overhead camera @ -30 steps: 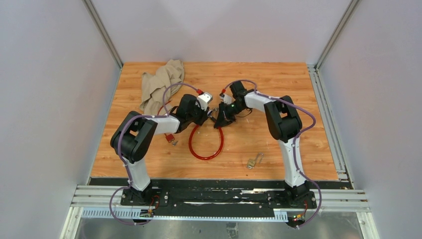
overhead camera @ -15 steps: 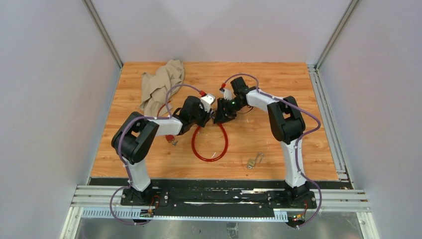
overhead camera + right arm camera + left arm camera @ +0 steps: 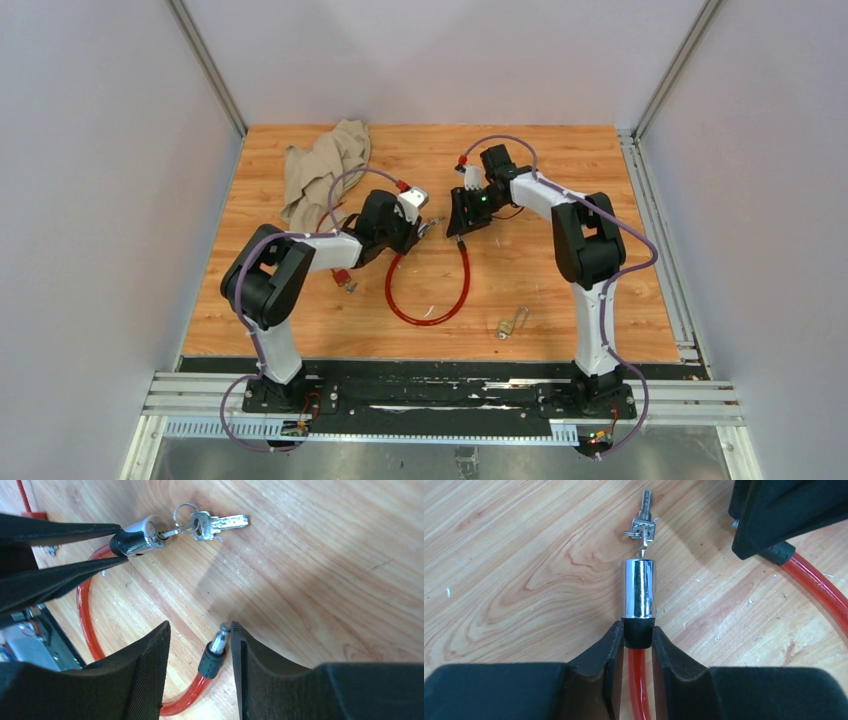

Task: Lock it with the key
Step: Lock the lock, then adjust the lock.

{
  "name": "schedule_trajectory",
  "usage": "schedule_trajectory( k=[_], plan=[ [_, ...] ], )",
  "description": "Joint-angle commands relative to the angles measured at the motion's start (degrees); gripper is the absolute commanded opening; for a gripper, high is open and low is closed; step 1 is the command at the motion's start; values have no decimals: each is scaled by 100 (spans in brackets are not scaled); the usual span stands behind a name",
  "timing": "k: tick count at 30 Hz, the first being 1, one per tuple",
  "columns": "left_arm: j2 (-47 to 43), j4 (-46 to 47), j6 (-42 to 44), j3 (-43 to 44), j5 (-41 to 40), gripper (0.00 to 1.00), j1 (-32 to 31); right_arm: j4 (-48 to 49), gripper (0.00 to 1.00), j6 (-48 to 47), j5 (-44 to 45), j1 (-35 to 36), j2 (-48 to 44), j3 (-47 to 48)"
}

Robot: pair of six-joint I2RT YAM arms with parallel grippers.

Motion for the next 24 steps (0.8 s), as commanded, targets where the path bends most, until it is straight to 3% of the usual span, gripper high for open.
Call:
schedule_trajectory(
  k=[1, 5, 14, 24],
  plan=[
    [-215, -195, 47, 206, 980, 0, 244, -79, 47, -1122, -475, -69, -241, 309],
    [-415, -263, 285, 210, 1604, 0, 364, 138, 47, -1967, -1091, -77, -283, 325],
    [-778, -149, 407, 147, 2085, 0, 535, 563, 46, -2371, -2312, -162, -37, 552],
    [-814, -133, 367, 179, 2657, 0, 582, 297, 45, -3186, -2694, -419, -303, 547]
  ],
)
